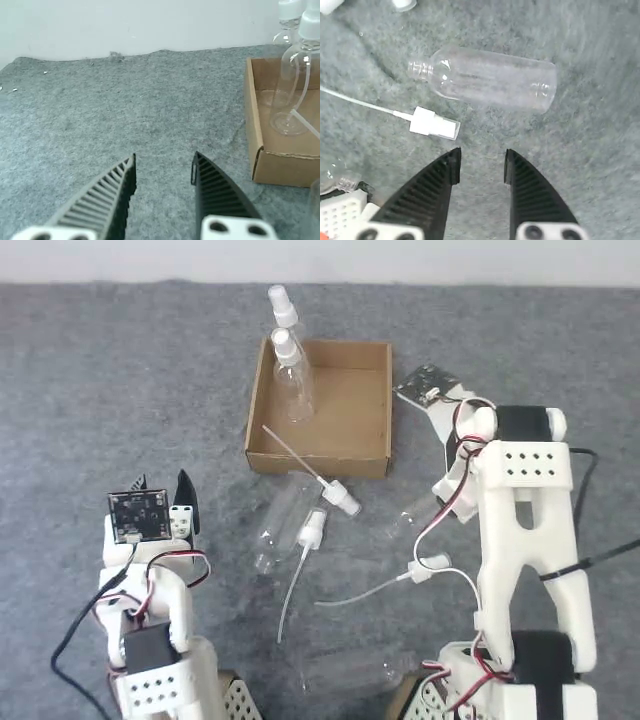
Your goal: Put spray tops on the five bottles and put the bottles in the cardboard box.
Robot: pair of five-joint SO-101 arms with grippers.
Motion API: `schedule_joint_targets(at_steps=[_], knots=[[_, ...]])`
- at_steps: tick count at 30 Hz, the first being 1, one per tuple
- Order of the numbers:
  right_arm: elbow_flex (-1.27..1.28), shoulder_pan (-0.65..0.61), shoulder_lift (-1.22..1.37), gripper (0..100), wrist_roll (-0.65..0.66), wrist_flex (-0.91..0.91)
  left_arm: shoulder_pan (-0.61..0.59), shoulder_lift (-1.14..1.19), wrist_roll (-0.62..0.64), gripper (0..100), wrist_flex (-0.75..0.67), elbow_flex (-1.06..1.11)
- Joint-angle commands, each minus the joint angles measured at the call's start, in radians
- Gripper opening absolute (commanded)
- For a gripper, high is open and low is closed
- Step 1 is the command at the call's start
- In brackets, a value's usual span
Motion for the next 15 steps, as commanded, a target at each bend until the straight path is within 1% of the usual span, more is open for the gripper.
schedule_joint_targets(at_steps=[1,6,9,12,15], knots=[[-0.066,-0.038,-0.054,16.9,0.055,-0.013,-0.005,-0.015,-0.009,17,-0.034,-0.007],[-0.068,-0.077,-0.054,25.8,0.178,-0.015,-0.006,-0.015,-0.009,17,-0.034,-0.007],[-0.066,-0.079,-0.053,27.4,0.262,-0.027,-0.006,-0.015,-0.009,17,-0.034,-0.007],[-0.061,-0.074,-0.042,27.4,0.316,-0.084,-0.006,-0.015,-0.009,17,-0.034,-0.007],[-0.058,-0.081,0.018,27.4,0.388,-0.111,-0.006,-0.015,-0.009,17,-0.035,-0.005]])
